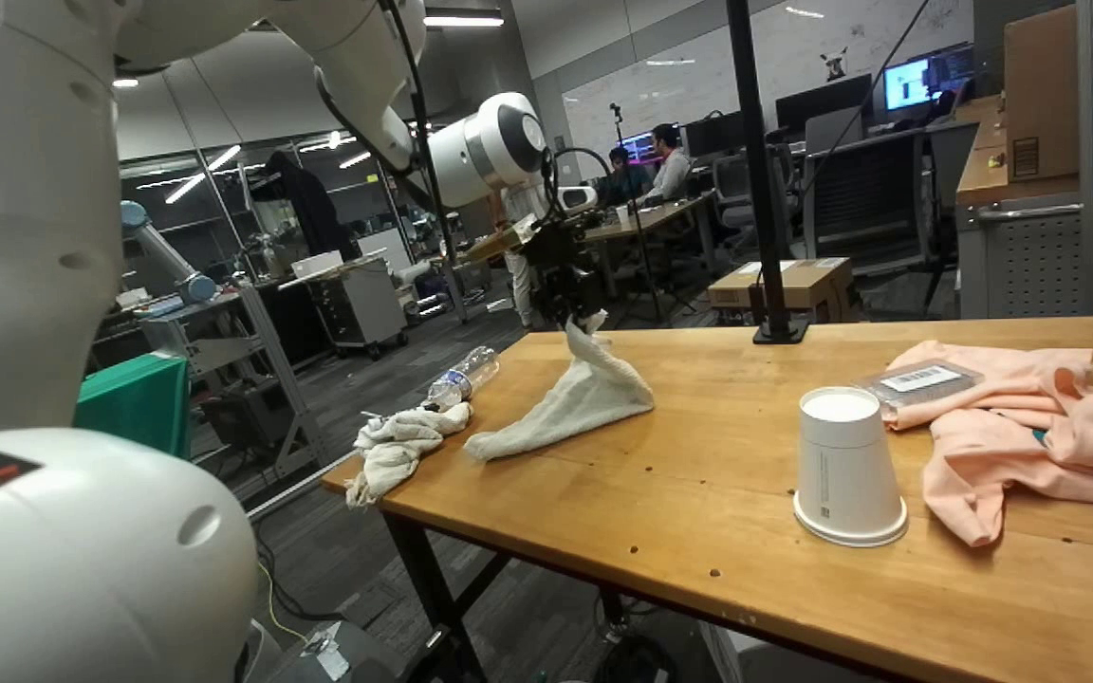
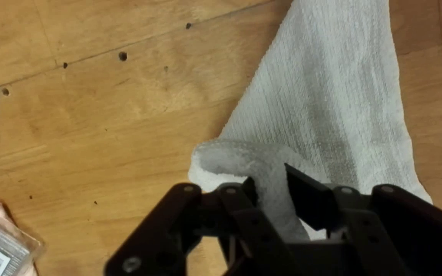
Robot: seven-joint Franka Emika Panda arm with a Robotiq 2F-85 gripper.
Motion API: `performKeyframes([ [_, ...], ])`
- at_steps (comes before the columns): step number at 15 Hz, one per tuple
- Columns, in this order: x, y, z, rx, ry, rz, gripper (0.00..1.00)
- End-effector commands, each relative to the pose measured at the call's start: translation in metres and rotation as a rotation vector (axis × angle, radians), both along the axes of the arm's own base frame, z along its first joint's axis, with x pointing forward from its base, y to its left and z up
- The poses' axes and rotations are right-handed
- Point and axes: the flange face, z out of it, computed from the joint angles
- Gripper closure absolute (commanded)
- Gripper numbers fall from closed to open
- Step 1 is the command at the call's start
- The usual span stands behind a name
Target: Fold the white towel twice
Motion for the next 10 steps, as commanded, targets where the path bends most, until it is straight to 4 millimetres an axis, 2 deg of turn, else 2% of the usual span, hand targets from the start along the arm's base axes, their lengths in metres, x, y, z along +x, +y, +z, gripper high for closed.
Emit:
performKeyframes([
  [1, -0.028, 0.01, 0.007, 0.021, -0.016, -0.032, 0.97],
  [10, -0.065, 0.04, -0.001, 0.099, 0.068, -0.039, 0.97],
])
